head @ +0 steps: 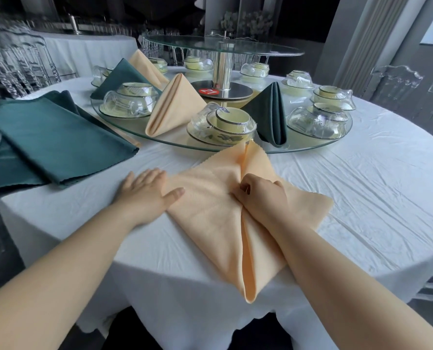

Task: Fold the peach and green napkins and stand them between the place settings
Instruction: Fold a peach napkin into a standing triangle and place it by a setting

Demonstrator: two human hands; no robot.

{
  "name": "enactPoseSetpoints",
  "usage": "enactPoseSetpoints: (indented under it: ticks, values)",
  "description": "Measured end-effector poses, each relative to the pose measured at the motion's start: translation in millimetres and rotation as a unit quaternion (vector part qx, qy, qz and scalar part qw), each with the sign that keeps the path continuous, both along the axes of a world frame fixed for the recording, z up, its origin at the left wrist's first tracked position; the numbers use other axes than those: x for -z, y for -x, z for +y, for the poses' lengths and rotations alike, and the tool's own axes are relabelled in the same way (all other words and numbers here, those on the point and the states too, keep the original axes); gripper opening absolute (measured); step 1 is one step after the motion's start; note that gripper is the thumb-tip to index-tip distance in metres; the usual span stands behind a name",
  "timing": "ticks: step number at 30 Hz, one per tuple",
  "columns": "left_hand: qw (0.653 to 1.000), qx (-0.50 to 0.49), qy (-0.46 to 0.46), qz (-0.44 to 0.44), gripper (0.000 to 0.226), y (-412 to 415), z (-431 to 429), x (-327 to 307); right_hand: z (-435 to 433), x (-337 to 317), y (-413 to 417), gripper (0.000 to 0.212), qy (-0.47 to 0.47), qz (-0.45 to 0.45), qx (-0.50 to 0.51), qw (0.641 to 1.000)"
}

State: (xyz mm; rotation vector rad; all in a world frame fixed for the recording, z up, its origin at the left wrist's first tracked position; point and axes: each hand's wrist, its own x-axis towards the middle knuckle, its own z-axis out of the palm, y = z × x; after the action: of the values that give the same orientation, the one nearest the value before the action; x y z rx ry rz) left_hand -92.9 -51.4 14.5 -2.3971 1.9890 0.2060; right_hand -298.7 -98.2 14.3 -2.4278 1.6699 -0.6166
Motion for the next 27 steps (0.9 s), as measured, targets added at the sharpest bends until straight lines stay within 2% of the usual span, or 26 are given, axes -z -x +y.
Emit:
enactPoseSetpoints:
  ticks: [2,3,6,9,11,12,16,18,20,23,27]
  values:
    - [0.999,-0.035,0.023,-0.022,0.069,1.0,1.3,-4.6,0.4,0.1,0.1,0.019,-0.003,-0.001,0.001,1.0]
    - [0.998,-0.023,0.056,-0.029,0.066,6.4,5.6,-7.1,0.5,0.2,0.2,0.018,-0.003,-0.002,0.001,1.0]
    - [0.983,0.111,0.148,0.02,0.061,44.9,27.6,-7.9,0.5,0.0,0.1,0.019,-0.007,-0.003,0.003,1.0]
    - [0.961,0.226,0.143,0.07,0.089,89.8,61.3,5.0,0.7,0.3,-0.2,0.017,0.0,0.001,0.005,1.0]
    - [0.957,0.244,0.138,0.068,0.075,99.3,71.5,17.4,1.6,0.0,-0.6,0.018,-0.004,-0.003,0.005,1.0]
    - [0.957,0.243,0.141,0.067,0.069,99.8,72.9,21.3,2.1,-0.9,-0.7,0.02,-0.016,-0.017,0.006,1.0]
    - [0.944,0.243,0.21,0.072,0.071,99.7,74.2,27.5,2.7,-11.7,5.8,0.016,-0.065,-0.164,0.035,0.984]
    - [0.933,0.235,0.256,0.09,0.056,102.0,74.4,27.7,4.6,-17.0,11.7,0.022,-0.076,-0.125,0.049,0.988]
    - [0.92,0.214,0.311,0.107,0.044,103.0,73.4,27.6,10.4,-21.0,14.0,0.029,-0.112,-0.036,0.046,0.992]
    - [0.915,0.182,0.341,0.112,0.046,103.0,70.5,27.9,15.4,-21.7,11.1,0.025,-0.145,0.047,0.032,0.988]
    - [0.92,0.187,0.328,0.102,0.046,104.0,71.6,29.6,18.8,-22.4,7.8,0.026,-0.134,0.086,0.037,0.987]
